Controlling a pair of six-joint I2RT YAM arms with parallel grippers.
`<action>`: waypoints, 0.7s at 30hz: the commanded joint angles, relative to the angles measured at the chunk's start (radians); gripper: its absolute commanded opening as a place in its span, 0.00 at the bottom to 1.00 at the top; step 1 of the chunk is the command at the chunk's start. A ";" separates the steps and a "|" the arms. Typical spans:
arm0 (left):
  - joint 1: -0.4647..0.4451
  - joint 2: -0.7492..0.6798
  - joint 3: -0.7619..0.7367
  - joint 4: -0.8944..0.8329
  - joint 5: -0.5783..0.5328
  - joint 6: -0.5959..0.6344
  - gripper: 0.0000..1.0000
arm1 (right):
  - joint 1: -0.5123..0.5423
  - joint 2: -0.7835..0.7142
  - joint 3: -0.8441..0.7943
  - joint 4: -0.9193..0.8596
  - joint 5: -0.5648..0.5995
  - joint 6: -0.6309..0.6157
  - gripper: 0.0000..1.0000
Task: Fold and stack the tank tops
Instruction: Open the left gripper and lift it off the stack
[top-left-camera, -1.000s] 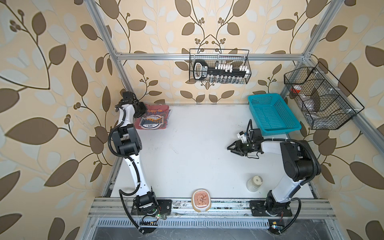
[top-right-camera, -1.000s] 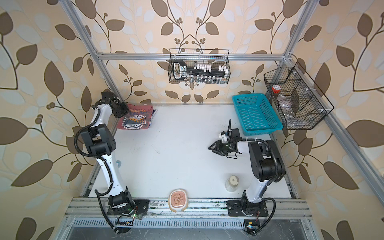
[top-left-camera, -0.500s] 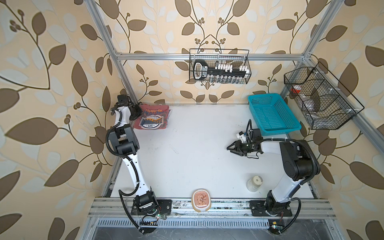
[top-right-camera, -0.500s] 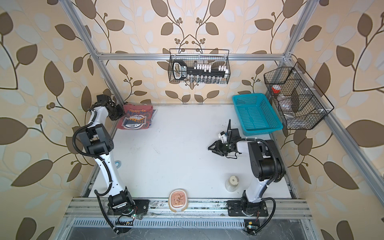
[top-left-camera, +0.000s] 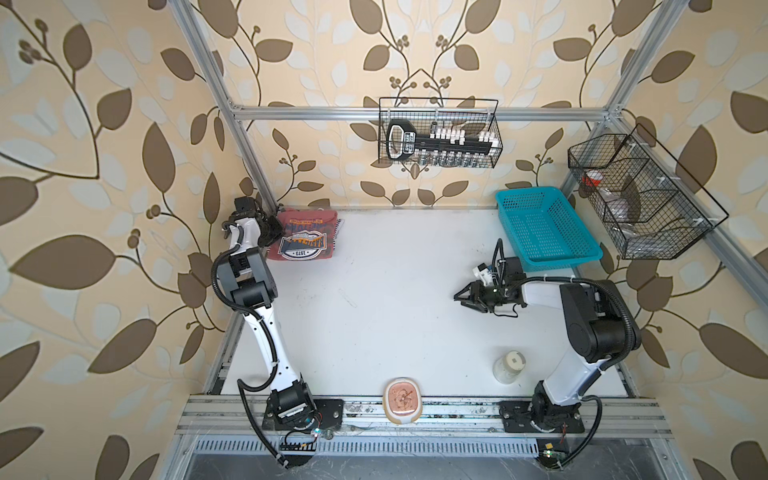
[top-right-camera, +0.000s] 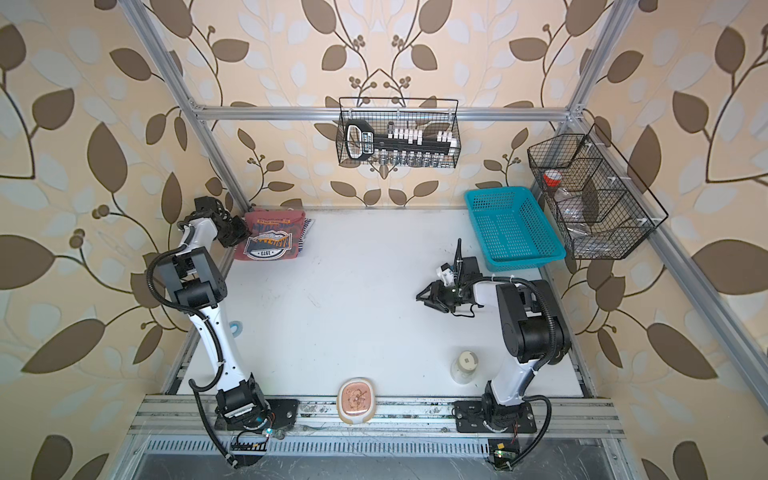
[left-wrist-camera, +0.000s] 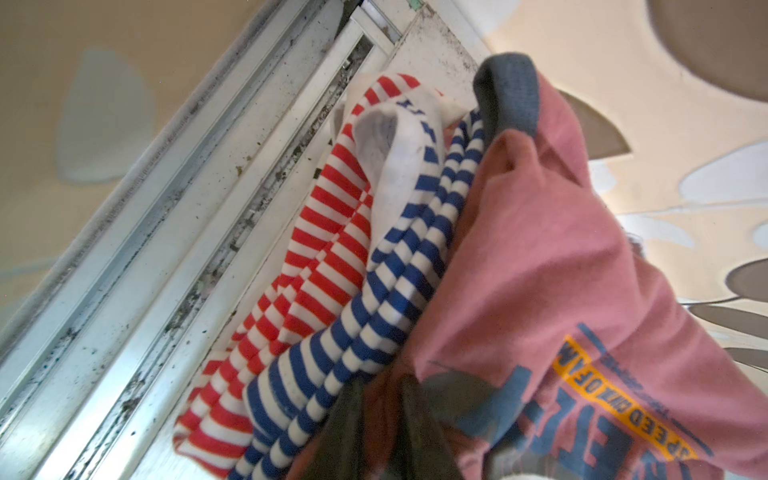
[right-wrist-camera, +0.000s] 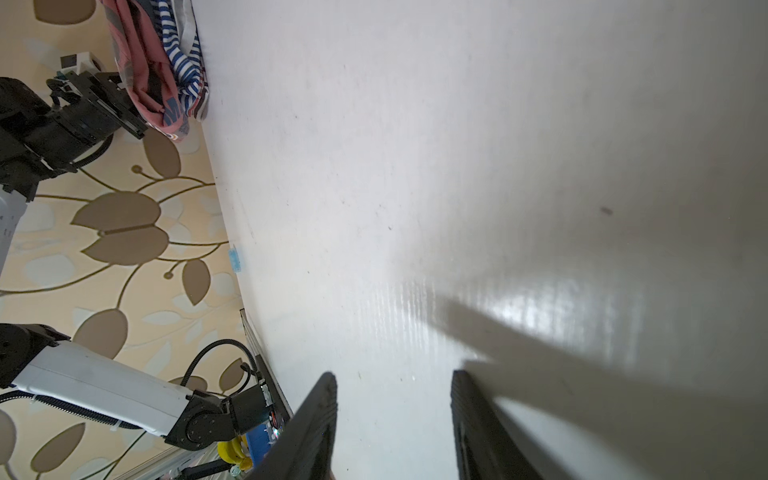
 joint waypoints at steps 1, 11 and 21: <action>0.013 -0.152 -0.002 0.027 0.061 -0.046 0.22 | -0.015 -0.078 0.030 -0.060 0.003 -0.032 0.46; -0.070 -0.582 -0.127 0.109 -0.002 -0.038 0.41 | -0.213 -0.461 0.127 -0.261 0.068 -0.150 0.49; -0.303 -1.215 -0.836 0.364 -0.416 0.021 0.98 | -0.336 -0.823 -0.014 -0.153 0.501 -0.304 1.00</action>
